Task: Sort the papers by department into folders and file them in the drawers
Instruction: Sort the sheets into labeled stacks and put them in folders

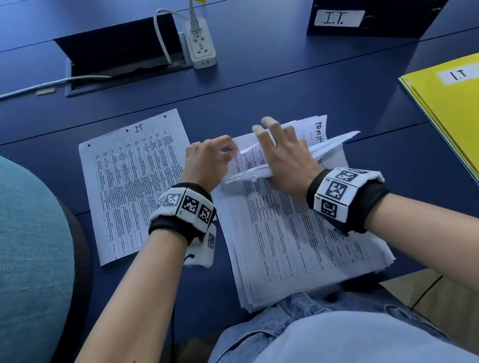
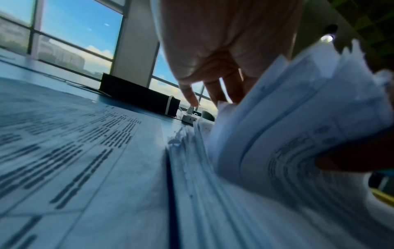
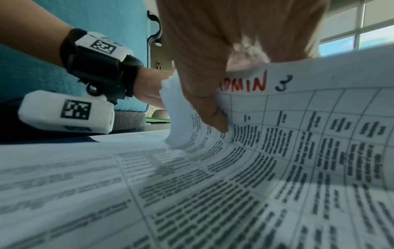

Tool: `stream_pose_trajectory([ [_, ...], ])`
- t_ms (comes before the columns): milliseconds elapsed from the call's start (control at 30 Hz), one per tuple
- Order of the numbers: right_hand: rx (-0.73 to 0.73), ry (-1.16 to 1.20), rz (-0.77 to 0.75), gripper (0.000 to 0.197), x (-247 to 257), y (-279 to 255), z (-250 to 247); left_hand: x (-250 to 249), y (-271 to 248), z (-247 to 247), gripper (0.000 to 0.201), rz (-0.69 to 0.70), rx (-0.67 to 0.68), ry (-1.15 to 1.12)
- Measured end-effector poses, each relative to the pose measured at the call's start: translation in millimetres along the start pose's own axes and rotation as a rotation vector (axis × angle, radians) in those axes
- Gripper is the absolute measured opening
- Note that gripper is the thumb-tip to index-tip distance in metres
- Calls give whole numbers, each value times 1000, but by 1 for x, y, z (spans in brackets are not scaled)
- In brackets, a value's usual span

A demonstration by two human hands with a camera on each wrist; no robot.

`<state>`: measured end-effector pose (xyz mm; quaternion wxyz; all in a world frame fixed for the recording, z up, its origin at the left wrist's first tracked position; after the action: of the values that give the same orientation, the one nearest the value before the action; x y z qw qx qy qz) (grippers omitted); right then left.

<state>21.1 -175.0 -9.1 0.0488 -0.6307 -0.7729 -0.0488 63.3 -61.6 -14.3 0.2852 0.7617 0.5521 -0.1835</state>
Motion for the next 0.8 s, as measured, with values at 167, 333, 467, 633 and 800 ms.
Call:
stream_pose_trajectory([
  [167,-95,-221,13,62,-5,2,-11,3,4,-2,35,-145,39,-274],
  [333,-86,-279,-131,44,9,-12,-8,10,10,4,32,-172,86,-115],
  [467,133,-179,-205,40,21,-31,12,15,6,24,32,-171,236,137],
  [633,188,-193,-224,43,26,-32,14,9,5,24,31,-123,214,208],
  [800,151,-118,-164,47,19,-26,15,0,4,13,36,-42,180,61],
])
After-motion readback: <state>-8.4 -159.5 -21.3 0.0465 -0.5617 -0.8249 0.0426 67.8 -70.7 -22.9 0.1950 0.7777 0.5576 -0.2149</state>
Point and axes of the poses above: each hand's wrist, its own y-axis towards the middle knuckle, its own z-axis out of the palm, x = y × z, the point moved 9 cm from there along y, towards the middle knuckle, and after that the axes turned 8 degrees about -x, right-handed, at the moved point
